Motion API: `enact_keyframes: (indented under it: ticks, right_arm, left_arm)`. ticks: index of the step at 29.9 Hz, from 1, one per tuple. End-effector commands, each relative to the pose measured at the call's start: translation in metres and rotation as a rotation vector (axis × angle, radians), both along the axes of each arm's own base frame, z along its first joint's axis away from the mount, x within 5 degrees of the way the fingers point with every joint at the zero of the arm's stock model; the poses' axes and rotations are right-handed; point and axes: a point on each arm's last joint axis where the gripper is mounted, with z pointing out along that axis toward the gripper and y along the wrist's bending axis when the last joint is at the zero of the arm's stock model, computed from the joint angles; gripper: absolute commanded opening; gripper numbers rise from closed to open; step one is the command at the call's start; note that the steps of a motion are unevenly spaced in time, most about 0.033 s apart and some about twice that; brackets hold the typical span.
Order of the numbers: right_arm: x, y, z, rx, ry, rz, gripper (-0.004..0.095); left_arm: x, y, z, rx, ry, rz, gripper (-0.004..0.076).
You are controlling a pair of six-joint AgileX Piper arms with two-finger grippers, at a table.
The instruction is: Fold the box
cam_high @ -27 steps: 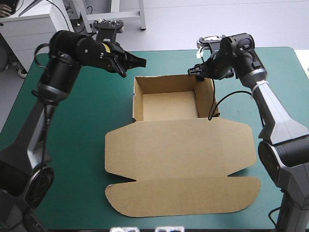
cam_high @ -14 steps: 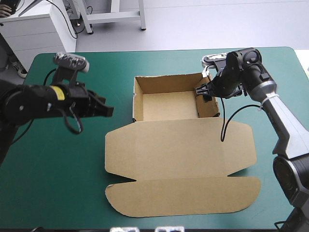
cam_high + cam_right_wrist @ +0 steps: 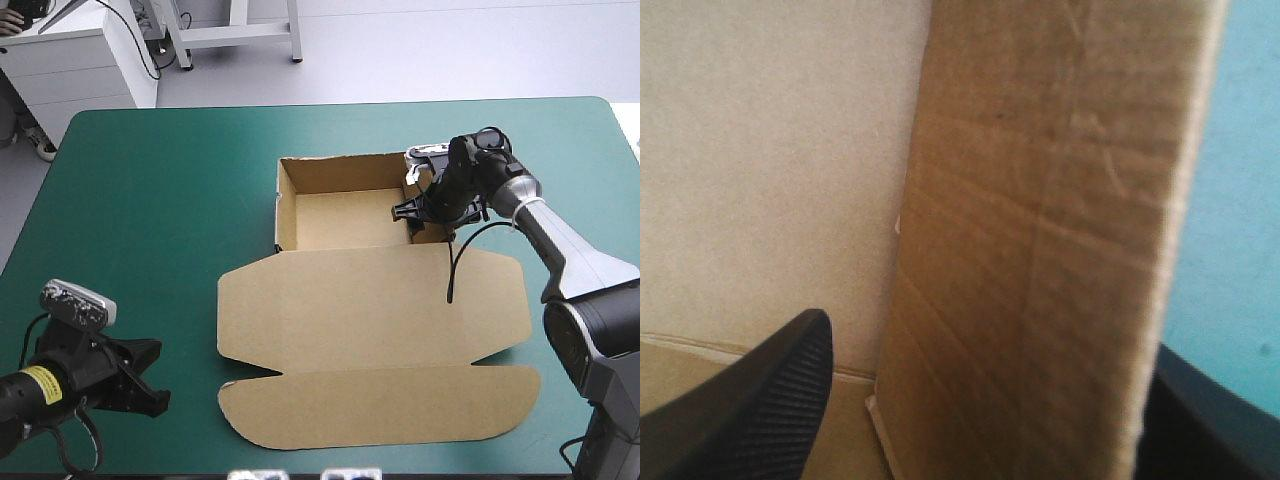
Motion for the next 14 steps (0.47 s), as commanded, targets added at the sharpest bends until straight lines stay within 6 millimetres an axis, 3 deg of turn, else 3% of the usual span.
enact_keyframes:
  ticks: [1,3,6,10,14]
  right_arm:
    - [0.0,-0.001,0.019,0.029,-0.069,-0.004,0.0674]
    - [0.0,-0.001,0.018,0.029,-0.069,-0.005,0.0644]
    - [0.0,-0.001,0.018,0.029,-0.067,-0.004,0.045]
    - [0.0,-0.001,0.013,0.016,-0.039,0.008,-0.0023]
    - [0.002,-0.002,0.002,-0.016,0.0,0.028,-0.002]
  left_arm:
    - [-0.004,0.002,-0.009,-0.05,-0.091,0.003,-0.0008]
    - [-0.007,0.003,-0.02,-0.062,-0.103,0.006,-0.0008]
    - [-0.01,0.005,-0.034,-0.085,-0.135,0.013,-0.0008]
    - [-0.013,0.007,-0.051,-0.115,-0.19,0.024,-0.0008]
    - [-0.017,0.009,-0.06,-0.14,-0.21,0.026,-0.0008]
